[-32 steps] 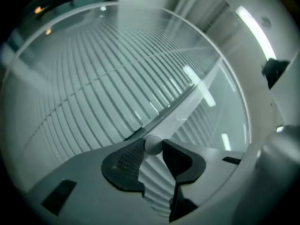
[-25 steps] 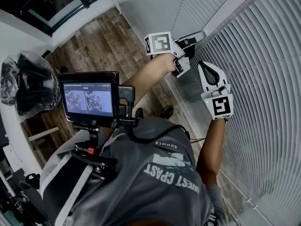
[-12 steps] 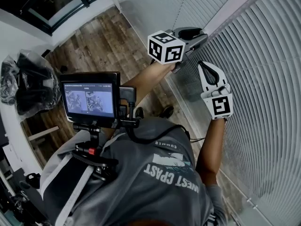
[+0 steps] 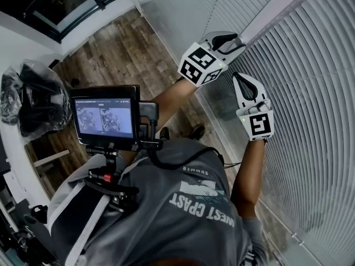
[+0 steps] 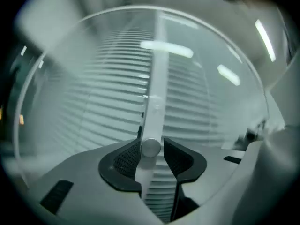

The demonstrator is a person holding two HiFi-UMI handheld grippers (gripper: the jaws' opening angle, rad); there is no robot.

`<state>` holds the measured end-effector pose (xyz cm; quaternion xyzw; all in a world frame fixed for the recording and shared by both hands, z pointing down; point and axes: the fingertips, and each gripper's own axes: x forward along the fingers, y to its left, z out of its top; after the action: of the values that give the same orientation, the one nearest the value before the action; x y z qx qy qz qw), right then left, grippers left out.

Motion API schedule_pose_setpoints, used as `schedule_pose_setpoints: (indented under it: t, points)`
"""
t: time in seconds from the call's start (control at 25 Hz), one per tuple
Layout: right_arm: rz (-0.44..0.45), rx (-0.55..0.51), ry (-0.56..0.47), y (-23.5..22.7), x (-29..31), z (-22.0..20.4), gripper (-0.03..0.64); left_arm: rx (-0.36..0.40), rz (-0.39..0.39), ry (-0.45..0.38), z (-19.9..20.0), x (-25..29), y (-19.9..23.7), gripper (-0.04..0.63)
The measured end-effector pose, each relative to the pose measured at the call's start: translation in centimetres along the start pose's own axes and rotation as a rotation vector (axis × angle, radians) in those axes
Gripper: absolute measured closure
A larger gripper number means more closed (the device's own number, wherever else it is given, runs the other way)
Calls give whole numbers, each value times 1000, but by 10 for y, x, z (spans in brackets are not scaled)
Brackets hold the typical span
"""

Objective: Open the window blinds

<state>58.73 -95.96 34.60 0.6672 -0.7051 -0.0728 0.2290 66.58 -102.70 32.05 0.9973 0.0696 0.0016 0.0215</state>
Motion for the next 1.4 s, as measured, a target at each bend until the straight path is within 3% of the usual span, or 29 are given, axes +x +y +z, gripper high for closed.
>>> schedule_pose_setpoints:
  t: [0.04, 0.08, 0.12, 0.24, 0.36, 0.44, 0.48, 0.52, 0.64, 0.68, 0.72, 0.76, 0.8, 0.84, 0.88, 1.0, 1.04, 1.08, 1.28, 1.32, 1.36, 1.4]
  points:
    - [-1, 2, 0, 0, 0, 0, 615, -222, -49, -53, 3, -1, 2, 447]
    - [-3, 4, 0, -1, -1, -1, 615, -377, -82, -85, 4, -2, 3, 445]
    - [-6, 6, -1, 0, -1, -2, 615, -460, -98, -96, 3, -2, 4, 445]
    - [-10, 10, -1, 2, 0, -3, 615, -509, -92, -96, -1, -2, 8, 454]
    - [-5, 8, 0, 3, 1, -2, 615, -488, -85, -109, 1, -4, 7, 465]
    - [-2, 4, -3, 3, 1, -1, 615, -344, -61, -88, 4, -4, 4, 466]
    - [-1, 5, -3, 3, 1, -1, 615, -204, -37, -61, 5, -3, 1, 468]
    - [-1, 6, -4, 3, 1, -1, 615, -19, -3, -24, 5, -3, -1, 468]
    - [2, 6, -1, 4, 2, -3, 615, 654, 133, 116, 1, -1, -11, 469]
    - [3, 5, 0, 4, 3, -4, 615, 816, 164, 147, -1, 0, -13, 469]
    - [3, 4, 1, 4, 4, -4, 615, 903, 180, 163, -2, 1, -14, 469]
    - [4, 4, 1, 4, 4, -4, 615, 922, 182, 166, -3, 1, -14, 468]
    - [5, 5, 1, 4, 4, -5, 615, 881, 174, 158, -3, 1, -14, 468]
    - [5, 7, 1, 4, 4, -4, 615, 780, 155, 140, -4, 1, -13, 468]
    - [6, 7, 0, 4, 4, -4, 615, 610, 120, 106, -4, -1, -11, 466]
    - [9, 8, -3, 5, 4, -4, 615, -89, -24, -44, 2, -7, -2, 459]
    - [9, 7, -4, 5, 3, -4, 615, -220, -47, -70, 3, -9, 0, 459]
    - [10, 6, -4, 5, 3, -4, 615, -272, -53, -77, 4, -9, 2, 459]
    - [12, 8, -3, 7, 0, -4, 615, -339, -60, -97, 5, -9, -1, 468]
    - [13, 9, -3, 7, 0, -4, 615, -314, -56, -92, 5, -9, -1, 469]
    - [15, 9, -5, 7, 0, -3, 615, -234, -42, -75, 6, -9, -2, 469]
    - [16, 8, -7, 7, 1, -3, 615, -89, -15, -42, 6, -9, -4, 469]
